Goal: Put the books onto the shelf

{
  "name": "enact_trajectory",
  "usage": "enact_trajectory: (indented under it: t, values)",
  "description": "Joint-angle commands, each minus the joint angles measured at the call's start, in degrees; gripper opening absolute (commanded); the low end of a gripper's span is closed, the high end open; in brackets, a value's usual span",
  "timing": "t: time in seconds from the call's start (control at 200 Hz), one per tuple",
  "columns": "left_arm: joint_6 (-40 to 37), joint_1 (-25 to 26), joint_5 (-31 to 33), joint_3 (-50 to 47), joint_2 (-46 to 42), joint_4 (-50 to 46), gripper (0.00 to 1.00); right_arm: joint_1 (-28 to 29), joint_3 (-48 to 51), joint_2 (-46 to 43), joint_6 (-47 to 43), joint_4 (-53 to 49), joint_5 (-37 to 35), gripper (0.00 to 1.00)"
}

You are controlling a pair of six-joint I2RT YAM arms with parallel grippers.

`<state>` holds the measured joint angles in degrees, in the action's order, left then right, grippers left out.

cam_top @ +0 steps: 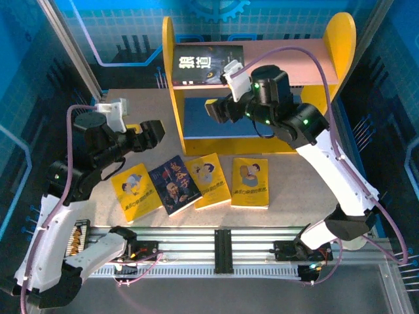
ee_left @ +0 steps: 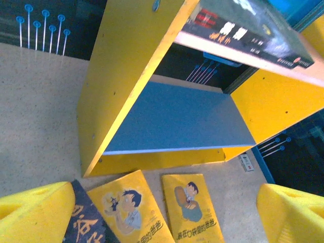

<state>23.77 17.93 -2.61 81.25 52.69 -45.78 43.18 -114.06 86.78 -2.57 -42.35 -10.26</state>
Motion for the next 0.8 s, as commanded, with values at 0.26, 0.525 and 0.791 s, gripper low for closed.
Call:
enact_trajectory:
  t: [0.26,0.525,0.791]
  values:
    - [-2.85,-0.18,0.50,-2.60,-1.19,-0.12,0.94,3.46,-12.55,8.76,-18.24,-0.72,-15.93,0.84]
    - [-2.36,-0.18,0.68,-3.70,-1.09,0.34,0.94,-0.68,-23.78,14.30,-18.93,-8.62,-6.85,0.84]
    - [-1.64,-0.18,0.99,-4.13,-2.40,0.43,0.94,-3.74,-27.36,15.36,-20.38,-12.56,1.68,0.83]
